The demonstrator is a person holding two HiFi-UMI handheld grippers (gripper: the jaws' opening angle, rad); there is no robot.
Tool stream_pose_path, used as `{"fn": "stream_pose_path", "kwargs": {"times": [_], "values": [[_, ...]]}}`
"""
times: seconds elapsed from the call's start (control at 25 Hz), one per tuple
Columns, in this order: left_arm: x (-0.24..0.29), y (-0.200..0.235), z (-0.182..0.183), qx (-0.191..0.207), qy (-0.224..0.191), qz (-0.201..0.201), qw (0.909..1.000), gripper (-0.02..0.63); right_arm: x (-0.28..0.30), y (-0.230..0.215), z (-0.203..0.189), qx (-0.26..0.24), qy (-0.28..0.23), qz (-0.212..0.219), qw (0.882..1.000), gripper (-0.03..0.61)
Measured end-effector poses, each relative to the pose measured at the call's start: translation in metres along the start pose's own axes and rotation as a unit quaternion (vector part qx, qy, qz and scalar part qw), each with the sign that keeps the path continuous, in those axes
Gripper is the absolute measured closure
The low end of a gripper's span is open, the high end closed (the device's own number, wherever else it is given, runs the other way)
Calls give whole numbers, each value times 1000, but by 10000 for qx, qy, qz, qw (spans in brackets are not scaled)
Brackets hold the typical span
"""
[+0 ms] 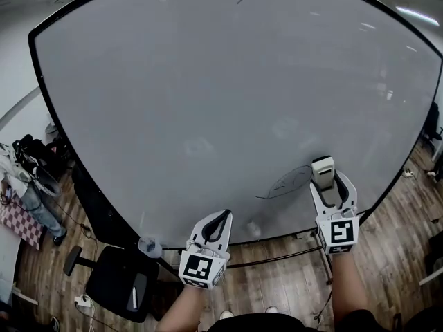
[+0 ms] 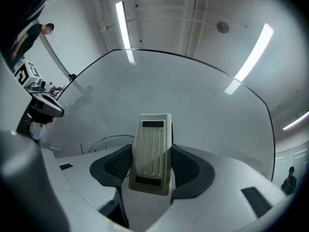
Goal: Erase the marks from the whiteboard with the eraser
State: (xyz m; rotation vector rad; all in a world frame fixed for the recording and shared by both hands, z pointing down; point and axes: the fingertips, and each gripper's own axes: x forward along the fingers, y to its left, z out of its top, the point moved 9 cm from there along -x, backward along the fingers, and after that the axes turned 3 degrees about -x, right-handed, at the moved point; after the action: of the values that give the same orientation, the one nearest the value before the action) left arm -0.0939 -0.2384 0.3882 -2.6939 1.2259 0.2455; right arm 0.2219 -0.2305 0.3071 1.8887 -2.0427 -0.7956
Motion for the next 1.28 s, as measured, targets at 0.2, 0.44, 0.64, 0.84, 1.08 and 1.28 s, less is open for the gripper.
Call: {"fn": "stream_pose_path", "kwargs": {"times": [0.2,0.44,0.64,0.84,1.08,1.28], "values": [[6,-9,0,-94,104,152,9998,595,14,-17,8,-176,-94,-8,9998,304],[6,-18,-2,-66,217,277,9994,594,23,-14,8,-386,31,0,9993,305],[6,-18,-2,-59,230,390,9990,594,25,-10,5,-455,55,-36,9989,307],[7,-18,-4,-50,251,421,9988,594,27,-1,5,-528,19,8,9986,307],[13,-13,-3,126,287,408,9987,594,30,19,10,-812,107,-1,9966,307],[12,-14,-11,51,346,432,9985,595,30,31,9,-1001,96,-24,9949,307]]}}
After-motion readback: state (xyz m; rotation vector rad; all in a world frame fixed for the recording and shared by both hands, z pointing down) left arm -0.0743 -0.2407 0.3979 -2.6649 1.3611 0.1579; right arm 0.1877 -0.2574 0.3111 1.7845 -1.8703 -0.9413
